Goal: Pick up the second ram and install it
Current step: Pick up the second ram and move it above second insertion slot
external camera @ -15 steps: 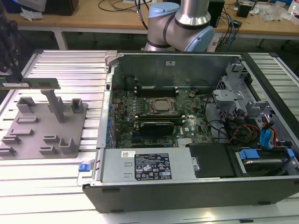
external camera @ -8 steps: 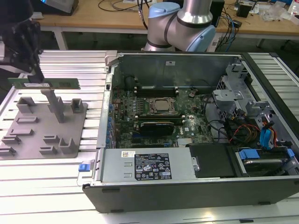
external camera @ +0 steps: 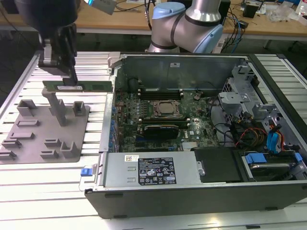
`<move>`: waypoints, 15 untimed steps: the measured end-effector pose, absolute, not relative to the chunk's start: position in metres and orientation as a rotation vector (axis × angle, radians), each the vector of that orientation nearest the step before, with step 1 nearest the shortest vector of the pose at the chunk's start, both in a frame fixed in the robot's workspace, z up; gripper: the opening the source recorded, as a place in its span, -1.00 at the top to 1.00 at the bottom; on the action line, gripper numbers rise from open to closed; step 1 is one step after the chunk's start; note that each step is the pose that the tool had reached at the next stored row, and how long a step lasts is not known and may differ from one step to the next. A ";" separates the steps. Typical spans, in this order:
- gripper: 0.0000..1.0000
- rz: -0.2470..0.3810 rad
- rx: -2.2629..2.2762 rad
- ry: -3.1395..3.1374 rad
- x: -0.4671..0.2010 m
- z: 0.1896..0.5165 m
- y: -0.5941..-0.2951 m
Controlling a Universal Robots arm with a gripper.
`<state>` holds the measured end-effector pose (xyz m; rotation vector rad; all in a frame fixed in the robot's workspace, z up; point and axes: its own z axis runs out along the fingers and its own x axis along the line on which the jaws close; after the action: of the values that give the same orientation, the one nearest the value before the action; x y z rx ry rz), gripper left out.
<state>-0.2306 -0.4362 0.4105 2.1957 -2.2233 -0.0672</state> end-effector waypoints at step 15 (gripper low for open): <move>0.81 -0.074 2.193 -2.220 -0.124 0.409 -0.436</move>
<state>-0.1243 -0.4362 0.4092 2.1926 -2.2202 -0.0738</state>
